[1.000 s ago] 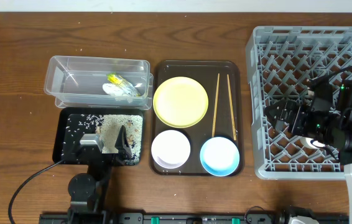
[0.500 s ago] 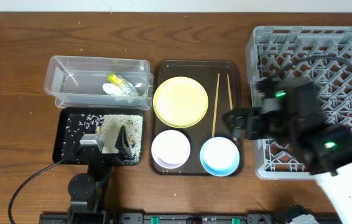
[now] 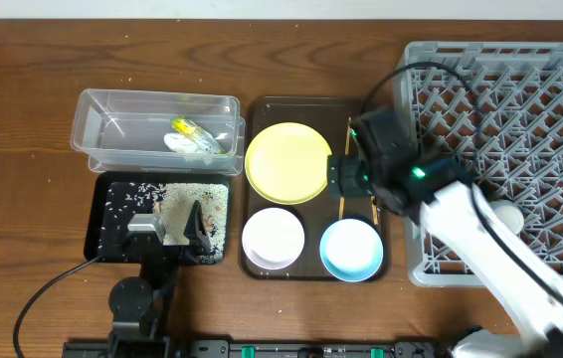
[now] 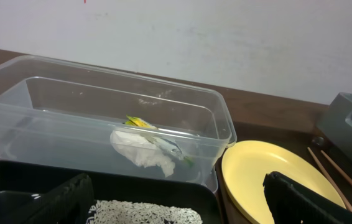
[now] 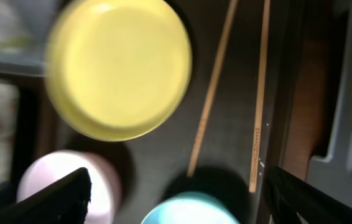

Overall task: Sort waste into correct bins and load items into the dishwasher rack
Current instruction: 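Reach the right gripper to the tray and grasp one wooden chopstick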

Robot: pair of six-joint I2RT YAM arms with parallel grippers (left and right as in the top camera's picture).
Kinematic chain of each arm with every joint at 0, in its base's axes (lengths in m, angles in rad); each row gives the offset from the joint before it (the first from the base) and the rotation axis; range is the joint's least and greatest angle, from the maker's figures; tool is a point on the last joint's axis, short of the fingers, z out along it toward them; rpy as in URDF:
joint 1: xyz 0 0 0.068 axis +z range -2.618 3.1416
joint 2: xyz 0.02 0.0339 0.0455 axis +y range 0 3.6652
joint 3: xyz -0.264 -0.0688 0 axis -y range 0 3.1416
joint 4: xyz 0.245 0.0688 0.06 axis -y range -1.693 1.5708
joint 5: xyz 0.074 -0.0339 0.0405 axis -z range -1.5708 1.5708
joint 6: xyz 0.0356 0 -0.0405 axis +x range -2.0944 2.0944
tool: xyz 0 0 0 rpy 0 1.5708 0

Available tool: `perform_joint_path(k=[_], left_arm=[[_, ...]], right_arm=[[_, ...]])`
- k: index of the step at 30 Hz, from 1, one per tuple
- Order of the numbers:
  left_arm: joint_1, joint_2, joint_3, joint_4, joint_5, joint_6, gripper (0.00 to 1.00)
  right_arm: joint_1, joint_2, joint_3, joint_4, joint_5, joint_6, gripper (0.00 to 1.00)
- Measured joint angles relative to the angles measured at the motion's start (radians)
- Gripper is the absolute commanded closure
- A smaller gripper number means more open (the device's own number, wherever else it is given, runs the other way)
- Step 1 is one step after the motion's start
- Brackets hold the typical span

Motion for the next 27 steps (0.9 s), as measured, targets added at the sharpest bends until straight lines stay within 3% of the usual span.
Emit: perform_joint_path(k=[2,8,20,27], left_arm=[[0.000,0.000,0.000,0.000,0.000,0.000,0.10],[0.000,0.000,0.000,0.000,0.000,0.000,0.10],[0.000,0.000,0.000,0.000,0.000,0.000,0.10],[0.000,0.000,0.000,0.000,0.000,0.000,0.09]], right_arm=[[-0.019,0.056,0.000,0.022,-0.008,0.000,0.33],[-0.042,0.137,0.000,0.073,0.022,0.007,0.47],[-0.063,0.340,0.000,0.132,0.146,0.049,0.46],[-0.063,0.429,0.000,0.129,0.171,0.060,0.76]])
